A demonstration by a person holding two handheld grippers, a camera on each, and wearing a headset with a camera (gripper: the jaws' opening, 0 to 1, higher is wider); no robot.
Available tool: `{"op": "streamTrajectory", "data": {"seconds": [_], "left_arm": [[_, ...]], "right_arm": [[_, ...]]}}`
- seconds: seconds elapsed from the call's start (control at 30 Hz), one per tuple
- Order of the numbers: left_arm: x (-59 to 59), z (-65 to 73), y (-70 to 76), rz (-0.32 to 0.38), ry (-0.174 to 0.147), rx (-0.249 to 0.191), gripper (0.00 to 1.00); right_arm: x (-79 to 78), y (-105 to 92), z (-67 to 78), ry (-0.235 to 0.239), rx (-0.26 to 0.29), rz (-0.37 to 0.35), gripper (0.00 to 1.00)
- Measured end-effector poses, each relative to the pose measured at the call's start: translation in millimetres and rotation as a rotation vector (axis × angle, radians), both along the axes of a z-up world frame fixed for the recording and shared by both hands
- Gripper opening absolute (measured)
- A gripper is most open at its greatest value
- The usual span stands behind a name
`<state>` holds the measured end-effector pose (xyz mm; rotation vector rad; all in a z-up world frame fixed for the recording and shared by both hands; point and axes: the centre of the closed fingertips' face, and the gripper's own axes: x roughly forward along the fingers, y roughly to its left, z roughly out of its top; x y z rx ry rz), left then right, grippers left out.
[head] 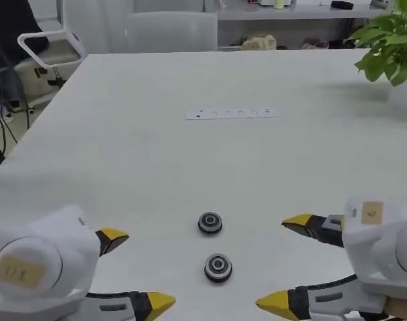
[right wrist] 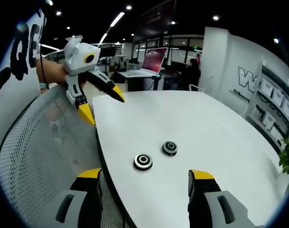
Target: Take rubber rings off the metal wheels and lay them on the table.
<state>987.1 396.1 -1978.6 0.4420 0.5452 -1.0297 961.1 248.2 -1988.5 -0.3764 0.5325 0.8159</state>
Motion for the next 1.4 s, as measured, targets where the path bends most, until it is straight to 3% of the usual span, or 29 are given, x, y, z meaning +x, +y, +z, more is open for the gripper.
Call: {"op": "streamTrajectory", "data": {"seconds": [0.43, 0.73, 1.4], "left_arm": [[0.5, 5.2, -6.3, -0.033, 0.016, -0.012, 0.64], [13.7, 13.5, -8.7, -0.04, 0.008, -0.034, 0.61], [27.6, 6.8, -11.0, -0.065, 0.008, -0.018, 0.62]], "right_arm": [[1.8, 0.6, 3.8, 0.009, 0.036, -0.006, 0.72], [2.7, 1.0, 6.7, 0.014, 0.054, -0.008, 0.71], [11.8, -6.7, 11.6, -0.003, 0.056, -0.039, 0.71]]}}
